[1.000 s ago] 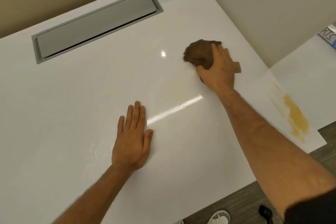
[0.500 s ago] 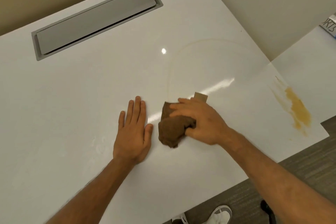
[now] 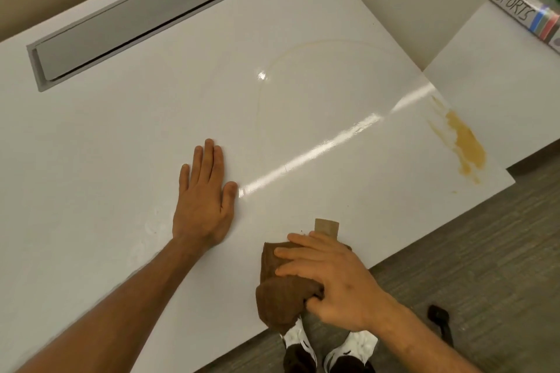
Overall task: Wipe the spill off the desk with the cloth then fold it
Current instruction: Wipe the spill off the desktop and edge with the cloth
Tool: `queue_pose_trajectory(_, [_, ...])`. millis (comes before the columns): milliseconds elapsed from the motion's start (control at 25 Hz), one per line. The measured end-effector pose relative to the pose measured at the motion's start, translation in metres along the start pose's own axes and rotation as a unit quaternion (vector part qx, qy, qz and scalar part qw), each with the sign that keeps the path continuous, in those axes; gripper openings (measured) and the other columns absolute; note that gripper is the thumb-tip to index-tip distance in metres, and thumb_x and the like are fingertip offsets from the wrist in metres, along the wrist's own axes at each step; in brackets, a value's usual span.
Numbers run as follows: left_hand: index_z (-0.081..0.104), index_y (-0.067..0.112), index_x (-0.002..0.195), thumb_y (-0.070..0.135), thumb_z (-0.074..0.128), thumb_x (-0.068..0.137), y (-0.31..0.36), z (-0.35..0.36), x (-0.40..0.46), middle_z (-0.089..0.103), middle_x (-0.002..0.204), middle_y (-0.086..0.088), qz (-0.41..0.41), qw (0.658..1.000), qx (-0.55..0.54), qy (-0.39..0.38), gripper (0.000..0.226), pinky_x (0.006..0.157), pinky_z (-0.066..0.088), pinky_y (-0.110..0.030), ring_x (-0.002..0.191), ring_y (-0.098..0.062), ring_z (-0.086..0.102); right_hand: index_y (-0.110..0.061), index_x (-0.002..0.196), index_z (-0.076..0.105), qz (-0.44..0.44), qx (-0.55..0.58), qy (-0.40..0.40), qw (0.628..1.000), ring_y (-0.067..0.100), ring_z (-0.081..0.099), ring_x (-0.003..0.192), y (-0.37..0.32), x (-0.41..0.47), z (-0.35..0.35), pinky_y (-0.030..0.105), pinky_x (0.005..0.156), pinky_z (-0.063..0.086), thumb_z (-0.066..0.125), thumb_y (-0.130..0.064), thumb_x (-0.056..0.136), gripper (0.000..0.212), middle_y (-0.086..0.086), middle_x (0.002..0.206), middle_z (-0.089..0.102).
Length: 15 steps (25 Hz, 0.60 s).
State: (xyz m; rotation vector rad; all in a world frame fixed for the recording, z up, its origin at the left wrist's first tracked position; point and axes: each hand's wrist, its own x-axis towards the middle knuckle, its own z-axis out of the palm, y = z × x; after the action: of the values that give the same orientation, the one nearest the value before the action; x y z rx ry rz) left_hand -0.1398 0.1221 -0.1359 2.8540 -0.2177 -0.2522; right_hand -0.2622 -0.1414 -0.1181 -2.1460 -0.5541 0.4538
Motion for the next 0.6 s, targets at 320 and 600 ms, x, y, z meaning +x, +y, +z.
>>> queue_pose_trajectory(320, [-0.004, 0.021, 0.165, 0.046, 0.021, 0.105, -0.002, 0.001, 0.0, -0.012, 0.173, 0.007, -0.002, 1.0, -0.009, 0.003, 0.07, 0.129, -0.004, -0.041, 0.159, -0.01, -0.015, -0.03, 0.128, 0.067, 0.11, 0.286, 0.163, 0.938, 0.01, 0.063, 0.121, -0.014, -0.038, -0.038, 0.022, 0.101, 0.049, 0.077, -0.005, 0.077, 0.057, -0.013, 0.128, 0.067])
queue_pose_trajectory(600, [-0.002, 0.02, 0.166, 0.052, 0.022, 0.104, 0.001, -0.001, -0.002, -0.01, 0.174, 0.007, -0.002, 1.0, -0.013, 0.007, 0.073, 0.129, -0.003, -0.04, 0.159, -0.011, -0.013, -0.033, 0.138, 0.056, 0.253, 0.083, 0.577, 0.772, 0.012, 0.05, 0.134, 0.058, -0.044, -0.135, 0.043, 0.109, 0.048, 0.069, -0.009, 0.081, 0.063, -0.005, 0.148, 0.051])
